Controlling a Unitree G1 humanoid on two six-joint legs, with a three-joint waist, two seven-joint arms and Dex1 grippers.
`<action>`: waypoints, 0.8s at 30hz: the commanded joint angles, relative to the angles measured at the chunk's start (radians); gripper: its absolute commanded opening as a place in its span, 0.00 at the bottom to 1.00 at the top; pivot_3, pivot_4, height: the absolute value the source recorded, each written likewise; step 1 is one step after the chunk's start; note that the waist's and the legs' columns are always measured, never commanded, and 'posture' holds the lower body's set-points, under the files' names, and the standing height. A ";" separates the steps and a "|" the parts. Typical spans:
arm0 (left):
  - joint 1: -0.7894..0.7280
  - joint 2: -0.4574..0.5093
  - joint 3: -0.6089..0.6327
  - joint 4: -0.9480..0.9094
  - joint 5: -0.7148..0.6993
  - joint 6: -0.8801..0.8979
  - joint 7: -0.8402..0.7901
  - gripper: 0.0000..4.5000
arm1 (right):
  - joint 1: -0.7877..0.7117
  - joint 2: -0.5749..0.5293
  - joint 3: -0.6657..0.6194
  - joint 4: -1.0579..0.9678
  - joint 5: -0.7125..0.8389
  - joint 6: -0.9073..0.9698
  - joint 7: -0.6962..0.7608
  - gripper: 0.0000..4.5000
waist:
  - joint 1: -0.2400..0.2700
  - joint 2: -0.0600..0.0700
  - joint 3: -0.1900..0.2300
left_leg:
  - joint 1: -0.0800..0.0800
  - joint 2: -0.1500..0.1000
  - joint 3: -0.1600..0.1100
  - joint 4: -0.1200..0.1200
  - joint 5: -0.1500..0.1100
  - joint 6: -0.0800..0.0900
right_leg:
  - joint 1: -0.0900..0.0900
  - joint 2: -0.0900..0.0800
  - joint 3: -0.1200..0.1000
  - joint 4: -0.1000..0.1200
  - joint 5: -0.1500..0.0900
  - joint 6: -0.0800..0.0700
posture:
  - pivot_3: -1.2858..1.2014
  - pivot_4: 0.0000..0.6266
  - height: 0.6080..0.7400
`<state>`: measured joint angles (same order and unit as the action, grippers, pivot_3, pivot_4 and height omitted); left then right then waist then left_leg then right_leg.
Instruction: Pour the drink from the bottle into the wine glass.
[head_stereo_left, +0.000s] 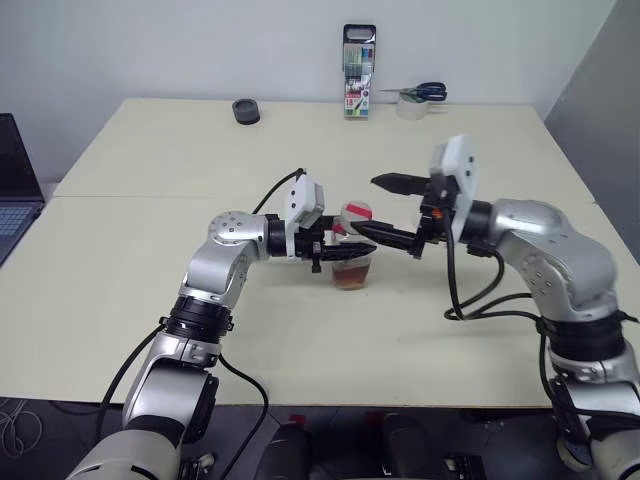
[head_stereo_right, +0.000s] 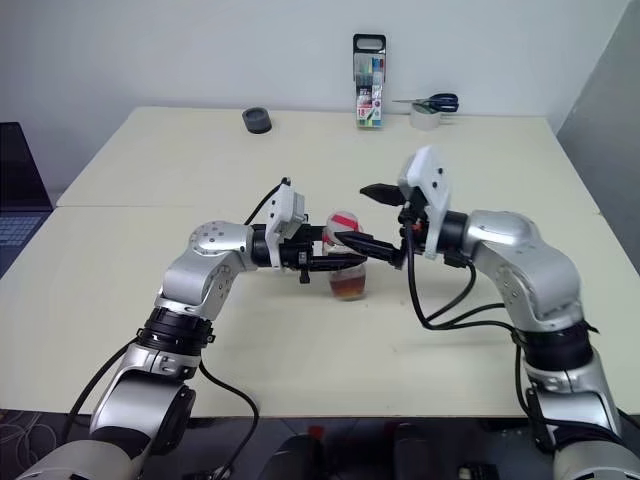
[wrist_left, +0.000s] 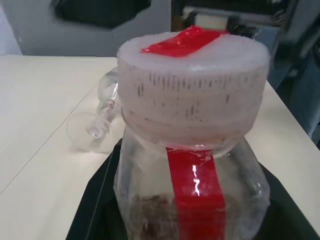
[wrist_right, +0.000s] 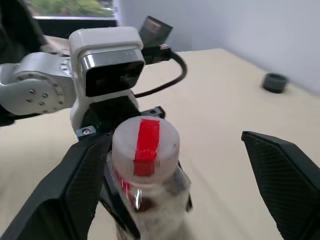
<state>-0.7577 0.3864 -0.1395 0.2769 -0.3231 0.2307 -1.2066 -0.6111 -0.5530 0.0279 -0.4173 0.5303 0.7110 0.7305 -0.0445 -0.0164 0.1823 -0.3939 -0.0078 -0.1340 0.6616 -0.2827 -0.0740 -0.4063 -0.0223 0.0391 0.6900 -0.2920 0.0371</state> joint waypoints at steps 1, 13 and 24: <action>-0.057 -0.011 0.022 0.021 0.020 -0.050 0.034 0.40 | 0.072 0.039 -0.013 -0.168 -0.045 0.021 -0.162 0.96 | 0.001 0.000 0.000 | 0.000 0.000 0.000 0.000 0.000 0.000 | 0.000 0.000 0.000 0.000 0.000 0.000 | 0.52 0.24 1.00; -0.129 -0.046 0.016 0.125 0.037 -0.099 0.029 0.40 | 0.126 0.377 0.150 -0.207 -0.270 0.041 -0.579 0.96 | -0.011 0.000 0.000 | 0.001 0.000 0.001 0.000 0.001 -0.001 | -0.001 0.001 0.002 0.005 0.000 0.000 | 0.52 0.24 1.00; -0.120 -0.049 0.016 0.125 0.043 -0.106 0.020 0.40 | 0.138 0.420 0.161 -0.160 -0.311 0.007 -0.587 0.75 | -0.012 0.000 0.000 | 0.001 0.000 0.001 0.000 0.001 -0.001 | -0.001 0.001 0.002 0.005 0.000 0.000 | 0.52 0.24 1.00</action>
<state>-0.8492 0.3399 -0.1398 0.4281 -0.2697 0.1442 -1.1857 -0.4756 -0.1386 0.1902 -0.5625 0.2261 0.7418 0.1471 -0.0561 -0.0162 0.1822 -0.3925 -0.0079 -0.1328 0.6620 -0.2821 -0.0749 -0.4074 -0.0211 0.0407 0.6949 -0.2921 0.0369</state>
